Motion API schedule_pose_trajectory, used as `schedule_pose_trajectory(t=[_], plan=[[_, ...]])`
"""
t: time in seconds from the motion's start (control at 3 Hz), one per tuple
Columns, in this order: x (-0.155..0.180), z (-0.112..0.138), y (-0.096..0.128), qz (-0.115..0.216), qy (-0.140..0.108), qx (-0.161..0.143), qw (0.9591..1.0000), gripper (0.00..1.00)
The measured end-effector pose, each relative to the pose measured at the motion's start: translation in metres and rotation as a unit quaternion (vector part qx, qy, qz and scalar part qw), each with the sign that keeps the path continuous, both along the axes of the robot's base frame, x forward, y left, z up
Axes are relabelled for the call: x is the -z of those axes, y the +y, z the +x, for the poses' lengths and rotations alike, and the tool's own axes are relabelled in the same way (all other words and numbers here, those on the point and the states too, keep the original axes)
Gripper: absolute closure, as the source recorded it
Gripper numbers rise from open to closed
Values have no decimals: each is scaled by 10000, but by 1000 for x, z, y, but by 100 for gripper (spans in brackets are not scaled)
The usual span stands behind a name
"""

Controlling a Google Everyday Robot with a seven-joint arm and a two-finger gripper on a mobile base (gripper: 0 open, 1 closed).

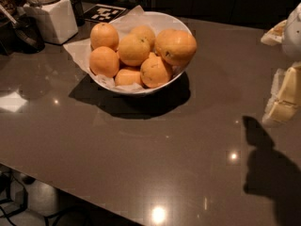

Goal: Pick orange from white bowl

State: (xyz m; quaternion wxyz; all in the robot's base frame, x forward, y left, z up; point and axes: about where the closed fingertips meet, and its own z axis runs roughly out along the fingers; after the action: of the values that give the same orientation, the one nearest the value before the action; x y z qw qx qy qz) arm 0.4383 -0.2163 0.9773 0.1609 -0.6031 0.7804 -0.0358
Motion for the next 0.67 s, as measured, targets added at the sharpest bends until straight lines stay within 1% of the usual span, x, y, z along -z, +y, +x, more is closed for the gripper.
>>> schedule_pose_trajectory(t=[0.33, 0.67], plan=[[0, 0, 0, 0, 0, 0, 10000, 0], [-4, 1, 3, -71, -29, 7, 10000, 0]])
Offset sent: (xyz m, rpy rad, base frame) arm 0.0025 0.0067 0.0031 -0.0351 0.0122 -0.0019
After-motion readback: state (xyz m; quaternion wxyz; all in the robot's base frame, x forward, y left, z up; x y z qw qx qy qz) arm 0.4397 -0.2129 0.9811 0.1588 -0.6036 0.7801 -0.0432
